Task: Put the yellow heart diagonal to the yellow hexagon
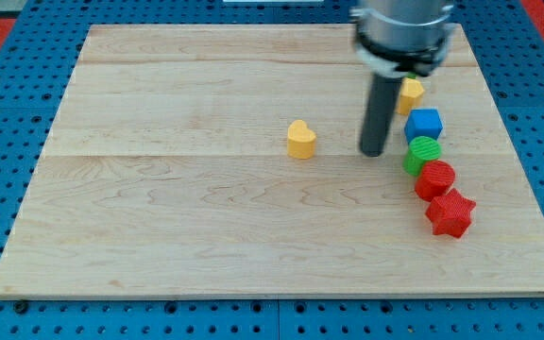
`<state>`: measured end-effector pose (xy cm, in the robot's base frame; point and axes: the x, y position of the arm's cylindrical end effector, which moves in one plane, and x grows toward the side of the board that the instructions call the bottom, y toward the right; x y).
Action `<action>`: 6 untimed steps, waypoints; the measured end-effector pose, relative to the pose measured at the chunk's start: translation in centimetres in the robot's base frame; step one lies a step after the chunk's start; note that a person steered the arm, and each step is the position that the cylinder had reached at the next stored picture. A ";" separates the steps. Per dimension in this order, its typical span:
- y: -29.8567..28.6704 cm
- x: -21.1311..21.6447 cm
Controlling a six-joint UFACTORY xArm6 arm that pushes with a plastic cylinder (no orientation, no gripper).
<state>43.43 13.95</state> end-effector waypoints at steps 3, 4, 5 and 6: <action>-13.1 2.7; -12.1 -2.2; -11.6 -2.5; -8.2 -3.5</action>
